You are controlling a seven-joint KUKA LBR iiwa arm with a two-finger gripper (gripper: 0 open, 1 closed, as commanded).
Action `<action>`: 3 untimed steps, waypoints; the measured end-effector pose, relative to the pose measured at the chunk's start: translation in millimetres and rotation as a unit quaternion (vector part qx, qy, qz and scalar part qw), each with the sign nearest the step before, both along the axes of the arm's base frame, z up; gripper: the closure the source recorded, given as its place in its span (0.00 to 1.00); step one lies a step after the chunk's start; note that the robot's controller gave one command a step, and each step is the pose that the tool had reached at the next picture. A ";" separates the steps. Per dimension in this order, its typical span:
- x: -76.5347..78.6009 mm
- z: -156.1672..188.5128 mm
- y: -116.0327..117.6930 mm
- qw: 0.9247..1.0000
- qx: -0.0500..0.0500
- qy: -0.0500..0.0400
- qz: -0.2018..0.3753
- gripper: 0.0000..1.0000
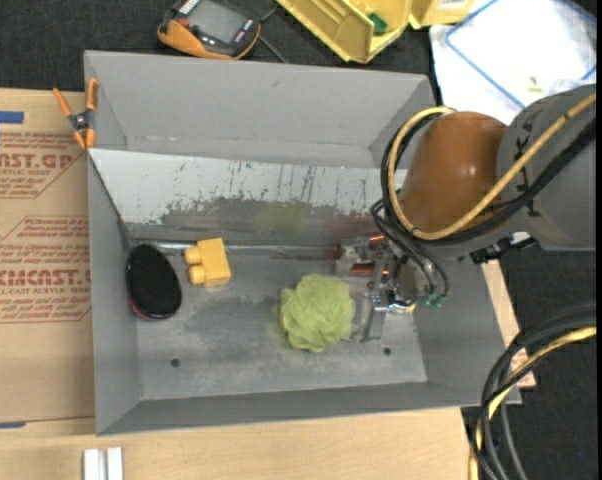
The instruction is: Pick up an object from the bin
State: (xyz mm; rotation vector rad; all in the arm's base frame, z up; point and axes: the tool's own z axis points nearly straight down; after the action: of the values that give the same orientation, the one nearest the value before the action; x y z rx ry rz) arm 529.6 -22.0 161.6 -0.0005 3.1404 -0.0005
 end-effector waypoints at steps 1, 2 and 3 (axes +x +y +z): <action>0.0 0.0 0.0 1.000 0.000 0.000 0.000 0.00; 14.0 -7.8 46.4 0.989 0.001 -0.001 -0.147 0.00; -30.2 -18.3 28.4 0.997 0.000 0.001 -0.075 0.00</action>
Offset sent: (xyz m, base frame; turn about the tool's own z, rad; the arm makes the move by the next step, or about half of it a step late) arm 0.0143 0.0472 -0.0076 0.3101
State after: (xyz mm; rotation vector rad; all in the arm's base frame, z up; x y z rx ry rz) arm 499.4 6.4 143.4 0.2343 3.1333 -0.0014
